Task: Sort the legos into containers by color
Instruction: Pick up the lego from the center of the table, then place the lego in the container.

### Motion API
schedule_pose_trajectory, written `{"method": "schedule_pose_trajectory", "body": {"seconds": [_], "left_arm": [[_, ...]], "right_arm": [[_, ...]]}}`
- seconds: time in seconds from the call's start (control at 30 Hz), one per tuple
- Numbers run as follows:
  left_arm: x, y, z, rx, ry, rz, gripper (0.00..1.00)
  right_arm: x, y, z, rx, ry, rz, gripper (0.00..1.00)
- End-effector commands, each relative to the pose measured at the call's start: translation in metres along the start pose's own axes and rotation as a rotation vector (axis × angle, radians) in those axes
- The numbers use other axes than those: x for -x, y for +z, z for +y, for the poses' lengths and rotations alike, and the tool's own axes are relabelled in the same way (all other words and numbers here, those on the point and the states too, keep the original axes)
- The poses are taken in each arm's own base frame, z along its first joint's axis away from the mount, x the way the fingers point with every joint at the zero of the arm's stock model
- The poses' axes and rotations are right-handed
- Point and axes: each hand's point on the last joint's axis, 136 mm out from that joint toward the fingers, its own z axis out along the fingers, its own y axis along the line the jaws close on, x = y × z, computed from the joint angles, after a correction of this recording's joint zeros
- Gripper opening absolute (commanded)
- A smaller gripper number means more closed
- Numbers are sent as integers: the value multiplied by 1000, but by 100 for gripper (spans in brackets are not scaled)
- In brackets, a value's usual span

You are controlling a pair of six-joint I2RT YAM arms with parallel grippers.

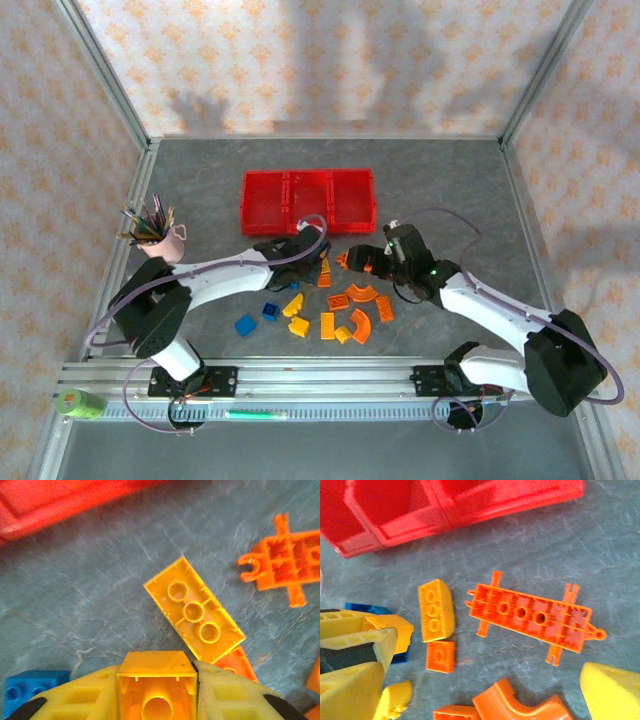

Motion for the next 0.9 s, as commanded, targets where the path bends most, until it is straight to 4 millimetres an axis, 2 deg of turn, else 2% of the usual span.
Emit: {"method": "schedule_pose_trajectory", "body": {"seconds": [0.0,0.2,0.37,0.5,0.63,0.73,0.87], "left_arm": [[31,-28,19,54,-83,-109,31],[74,-52,74,142,-256,-228,29],[110,-51,121,228,-360,-300,29],[134,-34,150,257,-412,-331,28],[152,-7,173,275,-448,-320,28],[159,16,182,265,-464,-298,28],[166,43,185,250,-448,-275,28]], "right_arm": [[13,1,23,49,-15,-9,100],[29,13,55,117,-37,-18,100],[48,26,70,139,-39,-54,100],[57,38,73,111,-55,-60,100],[63,45,73,91,-64,-65,100],[66,48,72,78,-73,-66,100],[68,51,70,56,-84,-66,100]]}}
